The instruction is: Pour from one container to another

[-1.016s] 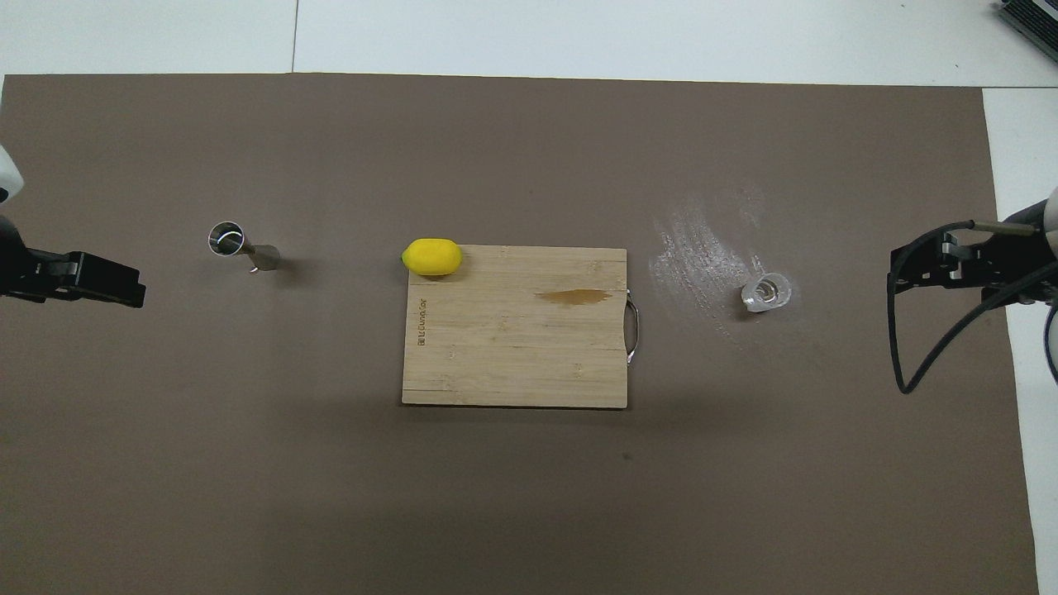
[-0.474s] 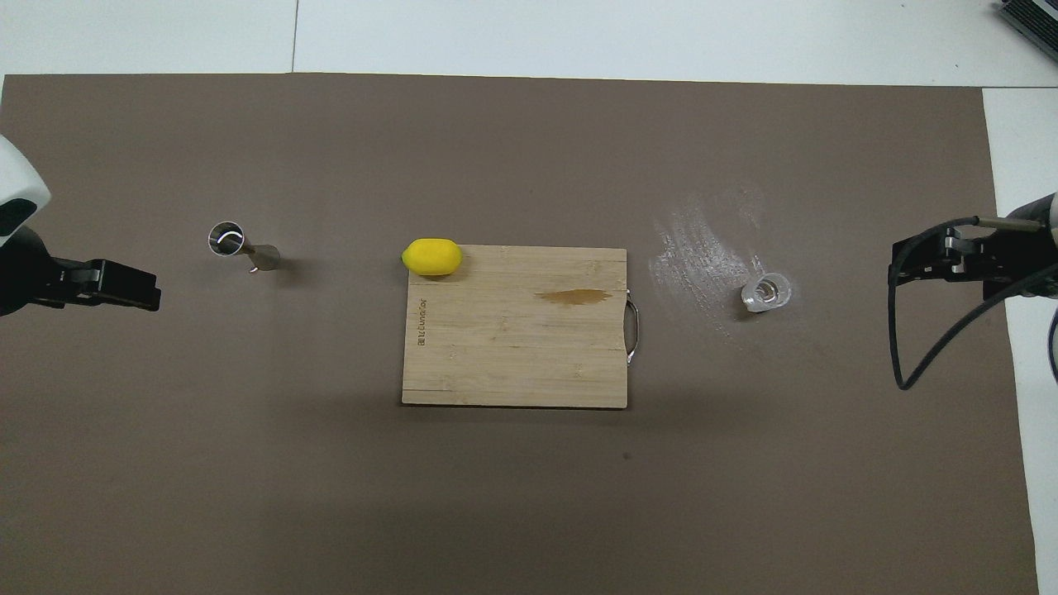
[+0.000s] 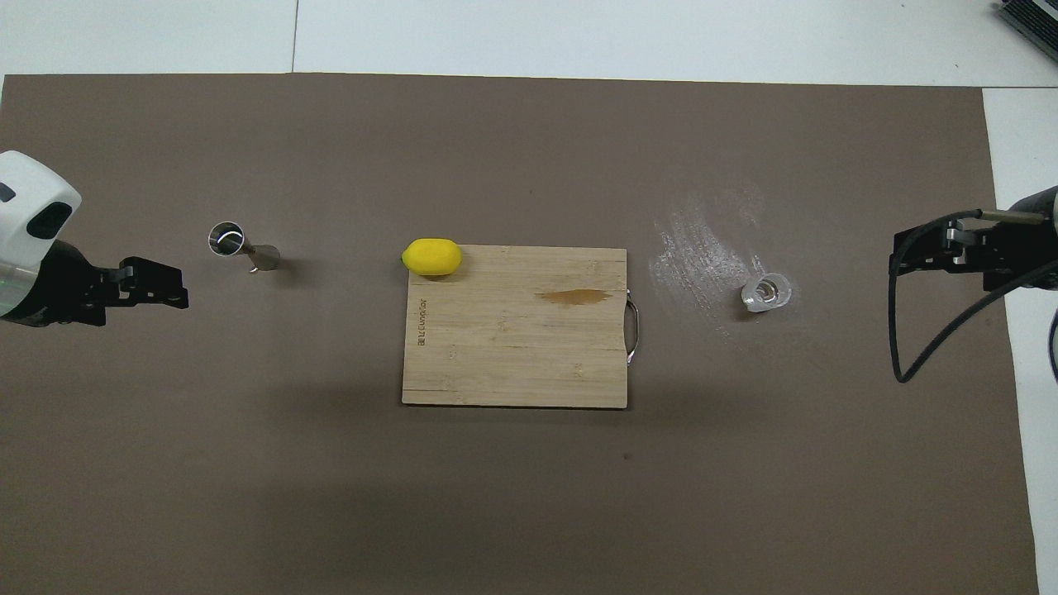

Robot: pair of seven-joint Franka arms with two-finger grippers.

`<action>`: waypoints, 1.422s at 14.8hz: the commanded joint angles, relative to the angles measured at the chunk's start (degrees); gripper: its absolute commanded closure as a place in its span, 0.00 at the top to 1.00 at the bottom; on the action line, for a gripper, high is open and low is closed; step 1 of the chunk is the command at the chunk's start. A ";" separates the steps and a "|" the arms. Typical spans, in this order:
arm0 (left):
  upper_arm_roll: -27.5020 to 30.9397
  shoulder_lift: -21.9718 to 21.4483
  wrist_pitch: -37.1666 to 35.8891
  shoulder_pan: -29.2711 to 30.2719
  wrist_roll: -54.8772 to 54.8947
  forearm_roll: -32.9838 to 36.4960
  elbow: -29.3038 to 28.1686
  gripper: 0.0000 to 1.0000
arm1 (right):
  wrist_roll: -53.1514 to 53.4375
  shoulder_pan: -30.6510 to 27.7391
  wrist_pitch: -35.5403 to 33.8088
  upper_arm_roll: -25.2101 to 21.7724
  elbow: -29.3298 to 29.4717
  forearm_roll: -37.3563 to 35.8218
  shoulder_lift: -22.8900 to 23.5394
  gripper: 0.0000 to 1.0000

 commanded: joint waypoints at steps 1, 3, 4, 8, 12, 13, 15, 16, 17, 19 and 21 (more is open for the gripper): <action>-0.16 -0.14 1.48 2.00 -2.87 -2.60 -1.54 1.00 | -0.83 -0.62 -0.11 0.22 2.30 0.10 1.12 0.98; -0.16 -0.05 1.92 4.79 -2.61 -3.65 -2.24 1.00 | -0.57 -0.79 -1.51 0.22 5.46 0.10 3.31 0.97; -0.16 -0.14 2.19 6.64 -2.61 -6.80 -3.12 1.00 | -0.57 -1.14 -1.87 0.22 5.65 0.10 3.58 0.97; -0.16 -0.23 7.54 13.23 -2.87 -18.40 -9.53 1.00 | -1.00 -0.97 -3.89 0.22 3.36 0.72 2.62 1.00; -0.16 -1.72 14.22 17.37 -2.78 -29.66 -17.79 1.00 | -1.18 -1.14 -3.89 0.22 1.96 0.81 1.91 1.00; -0.16 -1.72 15.54 17.81 -2.78 -32.38 -19.46 1.00 | -1.18 -1.14 -3.89 0.13 1.78 0.89 1.83 1.00; -0.16 -1.90 18.87 18.52 -2.78 -37.65 -22.80 1.00 | -1.18 -1.14 -3.89 0.13 1.78 0.81 1.82 1.00; -0.16 -2.07 19.85 18.52 -2.96 -39.59 -23.77 1.00 | -1.09 -1.06 -3.89 0.13 1.78 0.89 1.82 1.00; -0.16 -2.07 19.94 19.30 -3.31 -40.74 -24.30 1.00 | -1.09 -1.14 -3.89 0.13 1.78 0.81 1.82 1.00; -0.16 -1.99 19.86 19.93 -6.81 -40.75 -24.13 1.00 | -1.18 -1.05 -3.89 0.13 1.87 0.81 1.82 1.00; -0.16 -1.90 19.94 19.93 -7.79 -40.84 -23.78 1.00 | -1.18 -1.05 -3.89 0.13 1.87 0.81 1.82 1.00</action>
